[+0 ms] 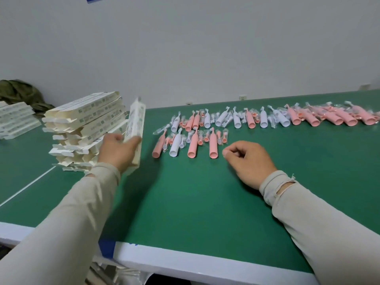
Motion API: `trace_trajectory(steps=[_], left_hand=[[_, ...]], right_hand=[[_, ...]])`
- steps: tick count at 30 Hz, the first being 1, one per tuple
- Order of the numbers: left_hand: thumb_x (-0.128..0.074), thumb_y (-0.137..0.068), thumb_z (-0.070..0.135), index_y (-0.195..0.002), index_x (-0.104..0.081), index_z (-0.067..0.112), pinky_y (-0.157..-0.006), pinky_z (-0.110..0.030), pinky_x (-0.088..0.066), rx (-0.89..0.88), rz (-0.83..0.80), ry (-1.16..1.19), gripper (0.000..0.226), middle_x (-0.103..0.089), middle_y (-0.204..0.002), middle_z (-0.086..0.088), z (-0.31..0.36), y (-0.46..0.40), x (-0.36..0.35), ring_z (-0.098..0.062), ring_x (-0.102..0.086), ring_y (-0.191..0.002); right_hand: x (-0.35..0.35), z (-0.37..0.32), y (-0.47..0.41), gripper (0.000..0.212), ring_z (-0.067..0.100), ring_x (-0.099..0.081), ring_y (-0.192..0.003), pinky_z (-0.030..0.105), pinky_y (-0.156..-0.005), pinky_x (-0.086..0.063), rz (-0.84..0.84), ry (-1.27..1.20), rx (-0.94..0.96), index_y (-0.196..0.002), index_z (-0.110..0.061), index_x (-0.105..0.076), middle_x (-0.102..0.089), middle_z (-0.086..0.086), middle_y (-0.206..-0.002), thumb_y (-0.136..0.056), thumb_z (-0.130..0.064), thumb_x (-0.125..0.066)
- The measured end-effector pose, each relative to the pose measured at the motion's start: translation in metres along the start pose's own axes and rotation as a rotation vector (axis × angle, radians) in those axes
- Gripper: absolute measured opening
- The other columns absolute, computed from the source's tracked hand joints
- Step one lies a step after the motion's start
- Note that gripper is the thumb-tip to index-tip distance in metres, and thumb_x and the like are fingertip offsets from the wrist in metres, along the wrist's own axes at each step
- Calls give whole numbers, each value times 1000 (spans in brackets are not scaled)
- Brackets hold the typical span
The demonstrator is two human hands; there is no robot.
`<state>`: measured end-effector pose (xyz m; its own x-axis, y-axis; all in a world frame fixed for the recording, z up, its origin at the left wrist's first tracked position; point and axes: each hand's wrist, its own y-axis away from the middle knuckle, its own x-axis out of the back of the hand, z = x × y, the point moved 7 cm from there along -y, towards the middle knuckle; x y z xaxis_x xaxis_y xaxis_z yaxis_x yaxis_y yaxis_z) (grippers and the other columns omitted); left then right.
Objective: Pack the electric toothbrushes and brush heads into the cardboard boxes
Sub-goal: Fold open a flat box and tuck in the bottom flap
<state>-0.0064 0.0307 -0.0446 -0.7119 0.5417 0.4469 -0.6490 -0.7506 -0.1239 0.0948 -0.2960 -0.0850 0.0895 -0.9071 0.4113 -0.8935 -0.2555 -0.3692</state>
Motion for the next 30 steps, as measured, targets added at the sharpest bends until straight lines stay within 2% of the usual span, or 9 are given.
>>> trace_trajectory(steps=[2,5,10,13,15,20,23,26,30], left_hand=[[-64,-93,37,-109,-56,12,-69,-37,-61,92,-347,631,30,-60,-99,-12,22,26,-38,-24,-70,-73],[-61,-97,33,-121,-51,7,-99,-48,-53,148,-603,1010,36,-61,-115,-21,54,58,-97,-26,-71,-94],[-61,-97,25,-116,-64,7,-85,-47,-53,97,-664,995,26,-72,-102,-14,79,90,-175,-27,-67,-92],[-68,-91,22,-128,-59,0,-96,-57,-52,53,-637,938,44,-67,-117,-23,75,94,-200,-37,-66,-104],[-70,-91,30,-124,-60,2,-86,-52,-55,40,-694,936,45,-65,-115,-22,73,98,-208,-36,-65,-95],[-71,-83,49,-108,-68,11,-92,-46,-55,145,-864,1266,46,-70,-101,-13,75,99,-205,-30,-68,-95],[-72,-83,51,-121,-55,11,-84,-41,-58,156,-868,1343,58,-61,-82,-8,78,97,-201,-22,-66,-73],[-70,-83,50,-137,-51,14,-85,-36,-57,211,-827,1327,68,-50,-74,-2,75,94,-198,-15,-57,-66],[-74,-73,48,-127,-48,22,-102,-41,-46,297,-806,1347,65,-46,-78,-4,69,91,-198,-18,-50,-78]], right_hand=[[-4,-8,2,21,2,-47,-53,17,-56,-45,-11,-75,26,-70,-24,-70,-60,-10,-60,-91,-23,-68],[-12,-13,7,23,6,-56,-54,18,-48,-45,-43,-339,-38,-78,-16,-71,-70,-5,-69,-95,-29,-64],[-9,-6,7,49,5,-71,-79,23,-65,-55,-89,-620,-185,-102,-26,-65,-74,-12,-86,-74,-66,-64],[-6,7,4,27,11,-72,-81,30,-68,-60,-41,-521,-242,-100,-28,-64,-73,-7,-91,-83,-47,-72],[-2,7,1,12,13,-71,-68,34,-63,-62,-8,-563,-259,-95,-20,-66,-74,-3,-82,-94,-32,-67],[-25,-8,12,30,15,-58,-49,25,-46,-50,-312,-1012,-434,-104,-3,-66,-67,9,-68,-100,-30,-55],[-34,-3,19,45,18,-57,-47,27,-47,-50,-348,-780,-483,-99,-7,-68,-65,10,-64,-98,-49,-53],[-16,5,9,40,12,-58,-54,38,-60,-56,-18,-343,-327,-79,-16,-64,-64,-7,-59,-92,-53,-61],[4,-3,1,15,-3,-56,-63,12,-63,-45,166,-240,-43,-76,-24,-64,-66,-21,-70,-86,-22,-75]])
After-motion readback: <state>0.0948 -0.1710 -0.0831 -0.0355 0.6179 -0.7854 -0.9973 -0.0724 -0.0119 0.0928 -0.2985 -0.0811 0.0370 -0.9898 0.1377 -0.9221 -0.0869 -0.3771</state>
